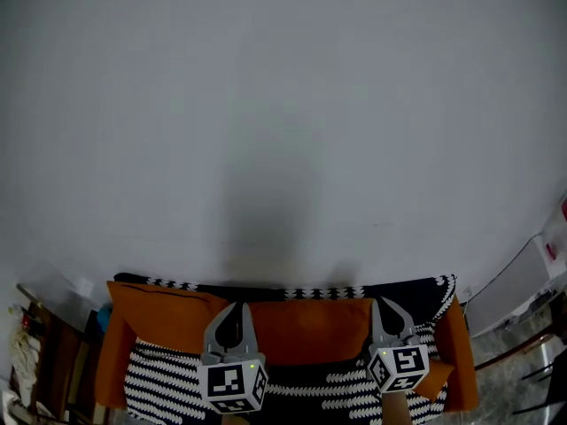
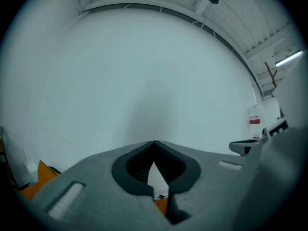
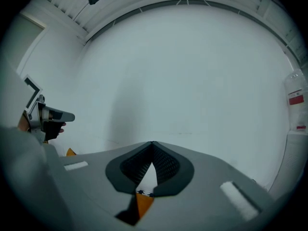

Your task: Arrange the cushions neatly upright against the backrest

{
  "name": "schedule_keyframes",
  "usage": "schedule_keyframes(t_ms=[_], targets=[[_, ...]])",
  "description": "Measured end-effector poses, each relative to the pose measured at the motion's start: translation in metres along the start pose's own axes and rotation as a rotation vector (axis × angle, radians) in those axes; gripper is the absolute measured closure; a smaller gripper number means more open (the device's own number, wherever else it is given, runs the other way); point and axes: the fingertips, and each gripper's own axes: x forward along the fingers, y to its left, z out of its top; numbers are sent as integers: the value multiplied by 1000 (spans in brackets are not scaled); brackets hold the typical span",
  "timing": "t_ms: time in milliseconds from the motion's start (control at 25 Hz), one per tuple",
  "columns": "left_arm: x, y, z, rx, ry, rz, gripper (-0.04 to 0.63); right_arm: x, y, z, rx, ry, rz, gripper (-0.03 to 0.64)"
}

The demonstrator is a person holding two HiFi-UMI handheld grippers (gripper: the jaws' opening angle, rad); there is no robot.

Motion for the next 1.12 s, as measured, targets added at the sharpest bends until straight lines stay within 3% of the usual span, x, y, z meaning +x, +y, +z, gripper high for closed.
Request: schedule_keyframes(t_ms=[1120], targets=[[-48,-15,11,16,-25,3,591,-47,19,15,31,-37,-7,608]])
